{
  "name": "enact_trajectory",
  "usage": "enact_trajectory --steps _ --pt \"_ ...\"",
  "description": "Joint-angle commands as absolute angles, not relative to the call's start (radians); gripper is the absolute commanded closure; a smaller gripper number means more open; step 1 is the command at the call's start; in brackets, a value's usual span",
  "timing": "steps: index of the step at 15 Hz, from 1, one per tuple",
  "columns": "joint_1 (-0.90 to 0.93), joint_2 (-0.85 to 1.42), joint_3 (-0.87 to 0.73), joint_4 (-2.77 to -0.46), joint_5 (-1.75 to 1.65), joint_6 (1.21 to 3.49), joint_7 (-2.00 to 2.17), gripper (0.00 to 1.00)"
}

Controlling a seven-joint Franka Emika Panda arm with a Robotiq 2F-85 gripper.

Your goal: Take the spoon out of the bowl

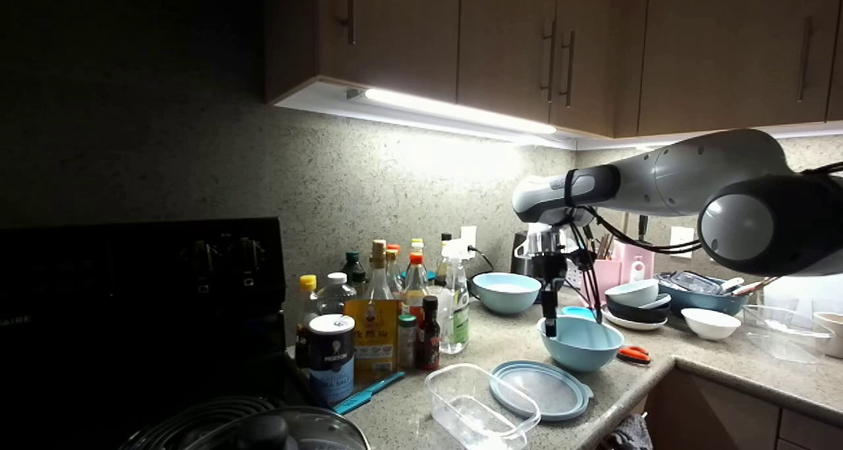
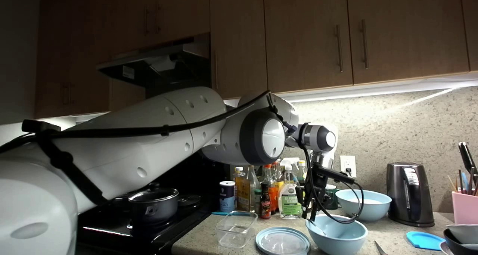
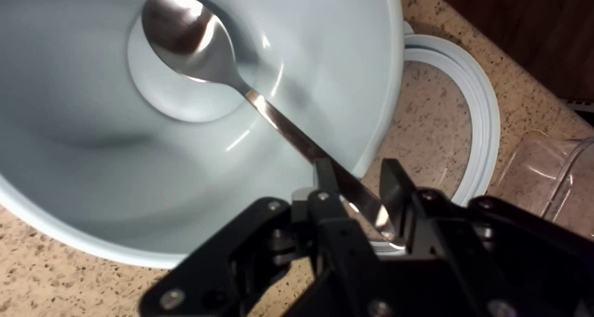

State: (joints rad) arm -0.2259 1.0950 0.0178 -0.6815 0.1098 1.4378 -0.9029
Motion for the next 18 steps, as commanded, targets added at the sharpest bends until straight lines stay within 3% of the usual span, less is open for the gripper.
enact_trajectory --steps 1,2,3,4,5,8,9,11,17,18 --pt "-0.235 1.103 0.028 -0.652 0.116 1.403 -0.935 0.98" --pt "-0.236 1.102 0.028 -0.652 0.117 1.402 -0.93 1.0" --pt "-0.236 1.101 0.026 -0.653 0.118 1.403 -0.919 0.62" --pt "-0.237 1.1 0.026 -0.653 0.12 1.404 -0.913 0.66" --pt "-0.228 1.095 0.018 -0.674 0.111 1.432 -0.904 0.9" --pt "-0.229 1.095 0.018 -0.672 0.111 1.431 -0.904 0.71" --pt "-0.229 1.092 0.02 -0.676 0.111 1.435 -0.913 0.41" --pt "-0.226 1.089 0.02 -0.68 0.11 1.443 -0.914 0.38" --pt "-0.21 1.098 0.019 -0.672 0.107 1.443 -0.911 0.01" --pt "-0.209 1.099 0.02 -0.67 0.109 1.439 -0.911 0.01"
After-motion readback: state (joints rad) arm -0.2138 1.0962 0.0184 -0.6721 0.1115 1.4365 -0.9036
